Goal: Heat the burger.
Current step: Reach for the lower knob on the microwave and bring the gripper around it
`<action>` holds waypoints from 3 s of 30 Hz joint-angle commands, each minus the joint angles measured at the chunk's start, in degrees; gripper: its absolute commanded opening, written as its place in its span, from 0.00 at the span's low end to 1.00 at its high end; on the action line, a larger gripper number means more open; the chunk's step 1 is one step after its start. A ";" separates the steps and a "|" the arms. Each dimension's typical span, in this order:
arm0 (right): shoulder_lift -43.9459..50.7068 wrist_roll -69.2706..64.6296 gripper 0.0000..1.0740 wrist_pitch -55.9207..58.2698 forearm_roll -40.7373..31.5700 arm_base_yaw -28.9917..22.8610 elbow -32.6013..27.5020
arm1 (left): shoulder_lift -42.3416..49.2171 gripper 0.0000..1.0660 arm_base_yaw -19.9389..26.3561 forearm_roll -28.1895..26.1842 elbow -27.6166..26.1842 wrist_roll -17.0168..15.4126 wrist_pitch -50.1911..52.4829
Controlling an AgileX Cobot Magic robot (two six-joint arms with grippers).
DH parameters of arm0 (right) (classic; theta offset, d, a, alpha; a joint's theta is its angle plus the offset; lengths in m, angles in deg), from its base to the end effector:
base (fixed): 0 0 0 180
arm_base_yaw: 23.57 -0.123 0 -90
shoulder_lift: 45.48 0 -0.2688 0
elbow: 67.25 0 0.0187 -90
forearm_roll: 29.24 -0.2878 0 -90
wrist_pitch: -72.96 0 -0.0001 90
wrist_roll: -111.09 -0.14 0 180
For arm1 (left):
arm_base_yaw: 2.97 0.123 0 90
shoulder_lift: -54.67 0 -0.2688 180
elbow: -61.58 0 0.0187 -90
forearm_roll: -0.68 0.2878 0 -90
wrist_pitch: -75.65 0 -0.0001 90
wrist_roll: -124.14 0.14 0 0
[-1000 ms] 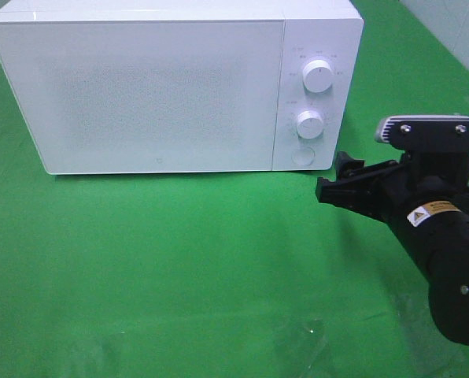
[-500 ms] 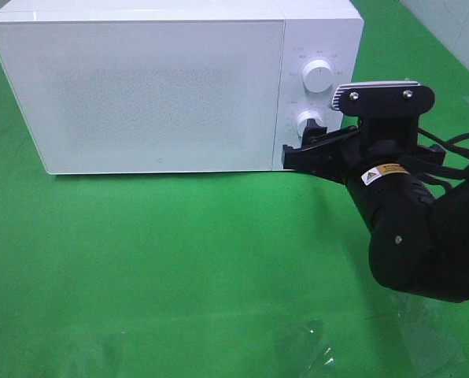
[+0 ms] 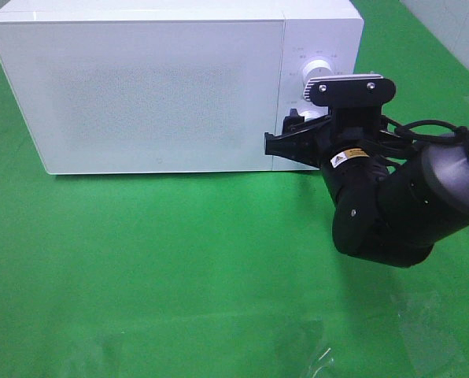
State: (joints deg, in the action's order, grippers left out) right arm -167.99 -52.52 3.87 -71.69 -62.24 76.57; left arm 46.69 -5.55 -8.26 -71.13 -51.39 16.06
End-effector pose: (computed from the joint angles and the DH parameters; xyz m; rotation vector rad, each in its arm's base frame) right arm 0.3476 0.1651 0.0768 -0.0226 1.6529 -0.0361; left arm 0.0849 -0.0226 0.2819 0.1299 1.9947 -0.1642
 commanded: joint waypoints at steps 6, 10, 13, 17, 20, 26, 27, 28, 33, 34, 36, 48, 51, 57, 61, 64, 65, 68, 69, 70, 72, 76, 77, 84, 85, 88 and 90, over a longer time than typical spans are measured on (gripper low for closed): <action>-3.38 0.29 0.68 0.29 3.44 2.18 3.84 | 1.43 0.94 0.06 -0.29 0.23 -0.23 0.40; -5.56 -0.06 0.68 0.34 3.61 2.52 5.39 | 1.09 0.94 0.06 -0.29 0.23 -0.23 0.40; -6.82 -1.38 0.68 0.40 3.84 3.21 6.02 | 1.03 0.94 0.06 -0.11 0.23 -0.23 0.40; -8.08 -1.78 0.68 1.43 4.70 4.18 7.05 | 1.03 0.94 0.06 -0.06 0.23 -0.23 0.40; -8.08 -1.78 0.68 1.43 4.76 4.18 7.16 | 1.03 0.94 0.06 -0.06 0.23 -0.23 0.40; -7.22 -1.72 0.68 1.60 4.70 4.01 7.10 | 1.03 0.94 0.06 0.11 0.23 -0.23 0.40; -6.47 -1.66 0.68 1.55 4.70 4.01 6.88 | 1.03 0.94 0.06 0.17 0.23 -0.23 0.40; -6.47 -1.66 0.68 1.55 4.70 4.01 6.88 | 1.03 0.94 0.06 0.17 0.23 -0.23 0.40; -5.16 -0.86 0.68 1.55 4.81 4.01 6.88 | 1.03 0.94 0.06 0.17 0.23 -0.23 0.40; -4.98 -0.86 0.68 1.38 4.81 3.67 6.88 | 1.03 0.94 0.06 0.29 0.23 -0.23 0.40; -4.93 -0.86 0.68 1.32 4.70 3.32 6.88 | 1.03 0.94 0.06 0.29 0.23 -0.23 0.40; -4.70 -0.92 0.62 1.26 4.24 2.01 6.88 | 1.03 0.94 0.06 0.29 0.23 -0.23 0.40; -5.04 -0.92 0.61 1.95 4.18 2.18 6.93 | 1.03 0.94 0.06 0.29 0.23 -0.23 0.40; -5.39 -1.55 0.40 2.81 4.24 2.18 6.93 | 1.03 0.94 0.06 0.29 0.23 -0.23 0.40; -5.39 -1.55 0.12 2.86 4.47 2.18 6.99 | 1.03 0.94 0.06 0.29 0.23 -0.23 0.40; -5.39 -1.55 0.00 2.92 6.30 2.18 6.99 | 1.03 0.94 0.06 0.29 0.23 -0.23 0.40; -5.39 -1.55 0.00 3.04 7.68 2.18 6.99 | 1.03 0.94 0.06 0.29 0.23 -0.23 0.40; -5.39 -1.55 0.00 3.04 8.19 2.18 6.99 | 1.03 0.94 0.06 0.29 0.23 -0.23 0.40; -5.39 -1.78 0.00 2.86 8.37 2.18 6.99 | 1.03 0.94 0.06 0.29 0.23 -0.23 0.40; -5.39 -2.46 0.00 2.81 8.37 2.18 6.99 | 1.03 0.94 0.06 0.29 0.23 -0.23 0.40; -5.39 -3.72 0.00 2.23 8.37 2.18 6.99 | 1.03 0.94 0.06 0.29 0.23 -0.23 0.40; -5.39 -3.78 0.00 1.43 8.65 2.18 6.99 | 1.03 0.94 0.06 0.29 0.23 -0.23 0.40; -5.39 -5.04 0.00 0.86 9.68 2.18 6.99 | 1.03 0.94 0.06 0.29 0.23 -0.23 0.40; -5.39 -20.28 0.00 -2.98 16.79 2.18 6.99 | 1.03 0.94 0.06 0.29 0.23 -0.23 0.40; -5.39 -20.28 0.00 -2.98 16.79 2.18 6.99 | 1.03 0.94 0.06 0.29 0.23 -0.23 0.40; -5.39 -32.37 0.00 -5.56 19.94 2.18 6.99 | 1.03 0.94 0.06 0.29 0.23 -0.23 0.40; -5.39 -42.23 0.00 -6.82 20.57 2.18 6.99 | 1.03 0.94 0.06 0.29 0.23 -0.23 0.40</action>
State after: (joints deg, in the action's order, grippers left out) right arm -174.00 -89.42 4.90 -63.84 -59.20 81.16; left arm 46.69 -5.55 -8.03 -71.13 -51.39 16.06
